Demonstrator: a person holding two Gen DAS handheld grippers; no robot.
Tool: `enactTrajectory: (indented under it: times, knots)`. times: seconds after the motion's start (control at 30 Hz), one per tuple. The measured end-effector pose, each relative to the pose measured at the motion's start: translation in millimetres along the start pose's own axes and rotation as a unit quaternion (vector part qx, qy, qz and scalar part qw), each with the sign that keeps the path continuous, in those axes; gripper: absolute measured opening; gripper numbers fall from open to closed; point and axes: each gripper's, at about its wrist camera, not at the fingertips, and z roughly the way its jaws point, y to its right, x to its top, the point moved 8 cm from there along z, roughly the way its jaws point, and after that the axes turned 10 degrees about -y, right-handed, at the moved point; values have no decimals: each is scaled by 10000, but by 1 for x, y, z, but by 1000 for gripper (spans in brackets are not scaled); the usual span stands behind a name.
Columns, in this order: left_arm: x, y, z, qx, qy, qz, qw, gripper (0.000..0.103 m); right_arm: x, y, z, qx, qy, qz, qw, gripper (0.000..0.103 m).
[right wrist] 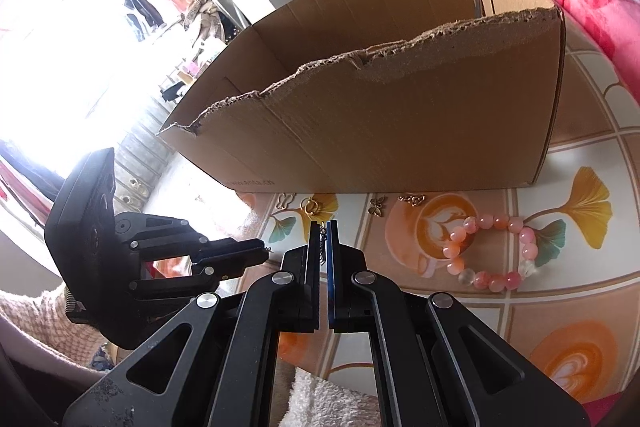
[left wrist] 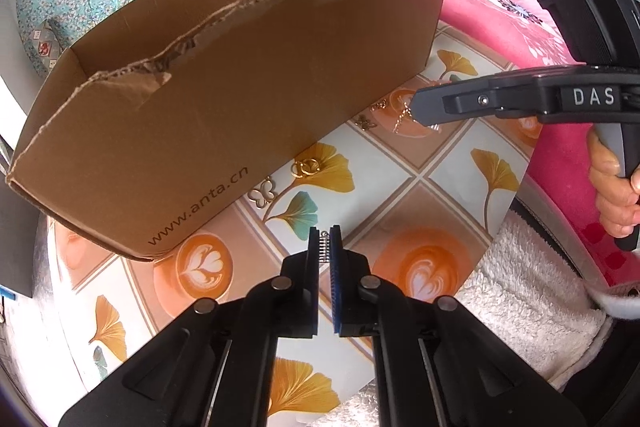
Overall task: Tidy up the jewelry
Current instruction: 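Carry both held charms up over the box, then open both tools to drop the charms into the box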
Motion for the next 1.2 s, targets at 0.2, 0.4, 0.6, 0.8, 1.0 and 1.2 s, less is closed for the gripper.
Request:
enactTrajectory:
  times: [0.2, 0.4, 0.6, 0.8, 1.0, 1.2]
  knots:
    - [12, -7, -46, -85, 565, -134, 9983, 4, 15, -29, -28, 89, 301, -307, 9990, 1]
    - [48, -23, -108, -194, 1323, -288, 9906, 4, 57, -68, -66, 329, 761, -838, 9930, 1]
    - [95, -73, -100, -146, 988, -746, 9922, 4, 120, -71, -48, 701, 448, -770, 9936, 1]
    - [119, -119, -45, -262, 57, -1226, 9921, 4, 153, -37, 23, 817, -633, -29, 9946, 1]
    - [124, -133, -10, -163, -529, -1317, 9897, 5, 159, -16, 56, 476, -1105, 243, 9924, 6]
    - [125, -141, -1, -186, -677, -1520, 9859, 16, 162, -16, 50, 406, -978, 188, 9942, 15]
